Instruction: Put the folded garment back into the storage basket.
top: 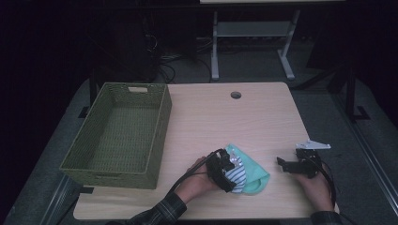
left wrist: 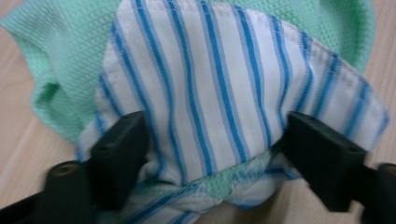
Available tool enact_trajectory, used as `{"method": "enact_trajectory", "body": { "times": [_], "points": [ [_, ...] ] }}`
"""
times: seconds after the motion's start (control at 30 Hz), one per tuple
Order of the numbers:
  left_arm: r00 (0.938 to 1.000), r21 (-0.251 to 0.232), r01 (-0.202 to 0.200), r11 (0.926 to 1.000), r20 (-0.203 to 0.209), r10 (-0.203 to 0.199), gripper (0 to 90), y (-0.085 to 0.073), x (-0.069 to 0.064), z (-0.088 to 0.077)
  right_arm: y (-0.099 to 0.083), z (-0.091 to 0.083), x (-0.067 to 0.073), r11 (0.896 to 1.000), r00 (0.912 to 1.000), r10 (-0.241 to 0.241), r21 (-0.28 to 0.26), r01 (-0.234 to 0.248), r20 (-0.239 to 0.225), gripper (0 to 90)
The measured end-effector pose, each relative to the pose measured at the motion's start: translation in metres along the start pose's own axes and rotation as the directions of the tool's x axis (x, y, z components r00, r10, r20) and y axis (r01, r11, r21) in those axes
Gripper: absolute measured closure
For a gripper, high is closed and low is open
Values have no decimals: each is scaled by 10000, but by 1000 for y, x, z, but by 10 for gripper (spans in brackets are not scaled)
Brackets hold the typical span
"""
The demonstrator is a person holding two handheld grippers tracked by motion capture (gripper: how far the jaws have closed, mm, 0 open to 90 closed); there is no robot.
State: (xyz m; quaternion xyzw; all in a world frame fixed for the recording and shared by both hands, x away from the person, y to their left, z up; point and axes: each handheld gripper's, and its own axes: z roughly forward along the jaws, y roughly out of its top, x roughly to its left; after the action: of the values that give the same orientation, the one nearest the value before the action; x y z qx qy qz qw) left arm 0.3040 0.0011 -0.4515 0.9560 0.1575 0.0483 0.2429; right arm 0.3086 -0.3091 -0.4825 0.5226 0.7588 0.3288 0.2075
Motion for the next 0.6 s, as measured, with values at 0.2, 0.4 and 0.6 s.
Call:
{"method": "enact_trajectory", "body": {
  "times": [0.2, 0.4, 0.6],
  "points": [
    [9998, -195, 36, 9998, -192, -40, 553, -3, 10, -5, 0, 0, 0, 10000, 10000, 17, -10, -17, 4, 113],
    [9996, -421, 79, 9991, -250, -90, 692, -6, 15, -6, 0, 0, 0, 10000, 10000, 34, -7, -34, 12, 115],
    [9973, -743, 657, 9951, 389, -629, 698, -11, 23, -8, 0, 0, 0, 10000, 10000, 36, -1, -36, 14, 114]
  ]
}}
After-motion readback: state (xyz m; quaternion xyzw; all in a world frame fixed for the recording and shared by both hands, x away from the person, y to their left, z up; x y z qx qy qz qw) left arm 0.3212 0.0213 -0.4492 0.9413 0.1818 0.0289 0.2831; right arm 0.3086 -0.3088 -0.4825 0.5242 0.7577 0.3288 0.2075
